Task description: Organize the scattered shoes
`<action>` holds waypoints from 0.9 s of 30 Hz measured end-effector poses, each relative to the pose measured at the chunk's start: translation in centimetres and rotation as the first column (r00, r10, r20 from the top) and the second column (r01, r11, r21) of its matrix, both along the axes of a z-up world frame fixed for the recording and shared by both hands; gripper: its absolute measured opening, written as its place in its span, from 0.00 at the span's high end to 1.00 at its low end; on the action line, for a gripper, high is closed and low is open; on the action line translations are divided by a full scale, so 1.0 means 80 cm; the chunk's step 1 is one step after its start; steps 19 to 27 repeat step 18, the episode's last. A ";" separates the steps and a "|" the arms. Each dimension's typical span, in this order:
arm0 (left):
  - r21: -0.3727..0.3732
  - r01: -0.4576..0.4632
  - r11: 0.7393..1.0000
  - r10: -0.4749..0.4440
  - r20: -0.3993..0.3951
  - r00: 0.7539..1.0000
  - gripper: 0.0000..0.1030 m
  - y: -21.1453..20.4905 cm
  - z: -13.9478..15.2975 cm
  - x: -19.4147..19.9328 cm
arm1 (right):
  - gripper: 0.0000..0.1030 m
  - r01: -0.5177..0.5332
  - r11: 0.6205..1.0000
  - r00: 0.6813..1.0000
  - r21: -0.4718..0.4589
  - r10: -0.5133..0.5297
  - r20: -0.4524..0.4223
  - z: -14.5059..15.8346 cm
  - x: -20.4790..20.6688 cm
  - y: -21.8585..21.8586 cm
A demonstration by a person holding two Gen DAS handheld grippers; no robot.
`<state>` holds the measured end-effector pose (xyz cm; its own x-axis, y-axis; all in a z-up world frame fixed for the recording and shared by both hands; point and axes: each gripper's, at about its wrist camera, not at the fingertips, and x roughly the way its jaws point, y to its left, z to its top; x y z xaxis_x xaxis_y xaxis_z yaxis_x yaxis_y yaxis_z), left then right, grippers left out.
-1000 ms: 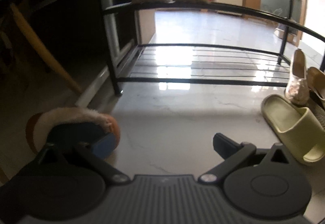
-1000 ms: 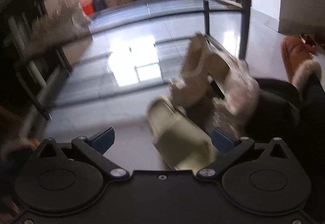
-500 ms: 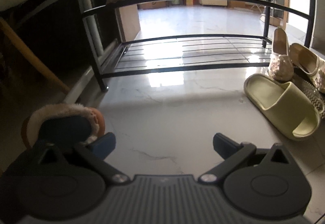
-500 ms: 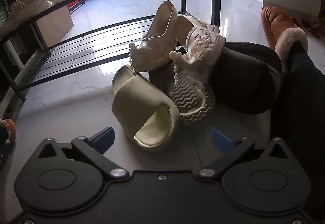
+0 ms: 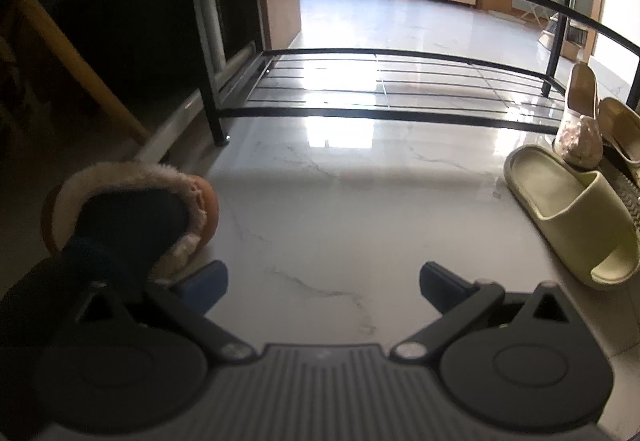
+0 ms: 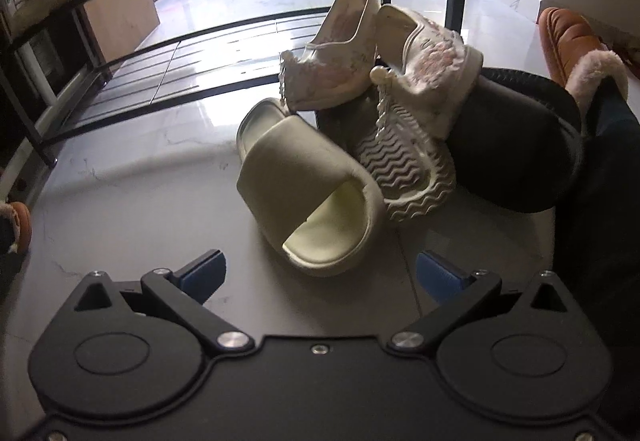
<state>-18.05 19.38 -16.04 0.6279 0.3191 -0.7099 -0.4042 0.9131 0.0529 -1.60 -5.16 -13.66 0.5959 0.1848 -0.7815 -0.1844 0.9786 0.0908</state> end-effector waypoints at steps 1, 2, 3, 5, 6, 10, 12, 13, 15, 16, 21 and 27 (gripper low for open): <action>-0.001 -0.001 1.000 0.001 -0.004 1.000 0.01 0.000 -0.001 0.000 | 0.00 -0.002 1.000 1.000 -0.002 0.002 -0.003 -0.002 0.000 0.001; -0.001 -0.002 1.000 0.002 -0.008 1.000 0.01 0.001 -0.002 0.001 | 0.00 -0.003 1.000 1.000 -0.004 0.003 -0.005 -0.003 0.001 0.001; -0.002 -0.003 1.000 0.003 -0.012 1.000 0.01 0.001 -0.003 0.001 | 0.00 -0.004 1.000 1.000 -0.006 0.004 -0.007 -0.004 0.001 0.002; -0.003 -0.006 1.000 0.006 -0.017 1.000 0.01 0.001 -0.005 0.002 | 0.00 -0.002 1.000 1.000 -0.009 0.002 0.001 -0.006 0.000 0.004; -0.004 -0.007 1.000 0.007 -0.018 1.000 0.01 0.002 -0.006 0.002 | 0.00 -0.001 1.000 1.000 -0.011 0.001 0.008 -0.007 -0.001 0.005; -0.017 -0.019 1.000 0.018 -0.024 1.000 0.01 0.005 -0.008 0.001 | 0.00 -0.007 1.000 0.999 -0.027 0.008 0.036 -0.012 -0.005 0.010; -0.021 -0.017 1.000 0.016 -0.019 1.000 0.01 0.008 -0.010 0.002 | 0.00 -0.018 0.999 0.999 -0.033 0.019 0.031 -0.016 -0.005 0.012; -0.021 -0.015 1.000 0.014 -0.016 1.000 0.01 0.009 -0.011 0.002 | 0.00 -0.023 0.999 0.999 -0.034 0.023 0.025 -0.018 -0.005 0.013; 0.015 -0.009 1.000 0.009 0.000 1.000 0.01 0.006 -0.010 0.000 | 0.00 -0.032 0.999 0.999 -0.037 0.032 0.015 -0.023 -0.005 0.015; 0.034 -0.007 0.999 0.007 0.005 1.000 0.01 0.004 -0.009 -0.001 | 0.00 -0.035 0.999 0.999 -0.038 0.035 0.010 -0.025 -0.005 0.016; 0.047 0.000 0.999 -0.001 0.008 1.000 0.01 0.002 -0.008 0.000 | 0.00 -0.042 0.998 0.999 -0.041 0.042 0.001 -0.028 -0.004 0.019; 0.047 0.000 0.999 -0.001 0.008 1.000 0.01 0.002 -0.008 0.000 | 0.00 -0.042 0.998 0.999 -0.041 0.042 0.001 -0.028 -0.004 0.019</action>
